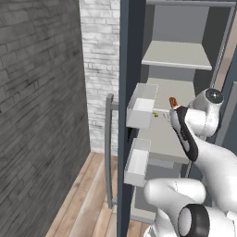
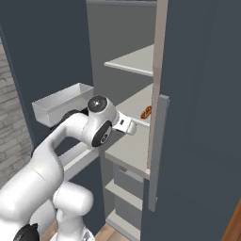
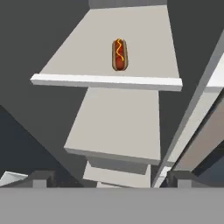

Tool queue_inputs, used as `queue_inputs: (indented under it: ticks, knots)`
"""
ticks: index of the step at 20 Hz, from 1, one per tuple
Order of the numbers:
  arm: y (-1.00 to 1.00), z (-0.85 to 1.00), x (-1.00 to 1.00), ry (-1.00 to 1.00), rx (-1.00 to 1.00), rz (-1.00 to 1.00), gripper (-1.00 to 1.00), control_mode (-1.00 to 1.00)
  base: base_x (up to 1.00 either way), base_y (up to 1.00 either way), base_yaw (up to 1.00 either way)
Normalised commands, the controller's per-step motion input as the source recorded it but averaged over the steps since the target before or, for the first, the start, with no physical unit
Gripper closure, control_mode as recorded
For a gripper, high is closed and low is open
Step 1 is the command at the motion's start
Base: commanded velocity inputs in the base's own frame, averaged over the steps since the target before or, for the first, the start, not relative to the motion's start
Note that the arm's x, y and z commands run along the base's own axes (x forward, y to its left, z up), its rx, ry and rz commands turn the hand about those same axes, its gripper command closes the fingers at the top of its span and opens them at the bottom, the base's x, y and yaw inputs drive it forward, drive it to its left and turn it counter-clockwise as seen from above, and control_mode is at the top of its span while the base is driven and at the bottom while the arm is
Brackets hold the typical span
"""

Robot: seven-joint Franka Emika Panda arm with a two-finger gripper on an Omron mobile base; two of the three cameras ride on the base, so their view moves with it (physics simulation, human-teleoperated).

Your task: Store the hot dog in the freezer for long-term storage. Close the freezer door after placing the cooked food.

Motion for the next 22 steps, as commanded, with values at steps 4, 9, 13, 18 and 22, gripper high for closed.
queue_inputs:
  ticks: [4, 9, 13, 18, 22]
  knots:
    - [0.18, 0.48, -0.77, 0.06, 0.02, 0.0, -1.0, -1.0, 0.0, 0.0, 0.0]
    - [0.17, 0.45, -0.48, 0.27, 0.0, 0.0, -1.0, -1.0, 0.0, 0.0, 0.0]
    - [0.08, 0.31, -0.39, 0.34, 0.02, 0.0, -1.0, -1.0, 0.0, 0.0, 0.0]
    - [0.03, 0.09, -0.44, 0.25, 0.07, 0.0, -1.0, -1.0, 0.0, 0.0, 0.0]
    - [0.08, 0.0, -0.58, 0.17, 0.04, 0.0, -1.0, -1.0, 0.0, 0.0, 0.0]
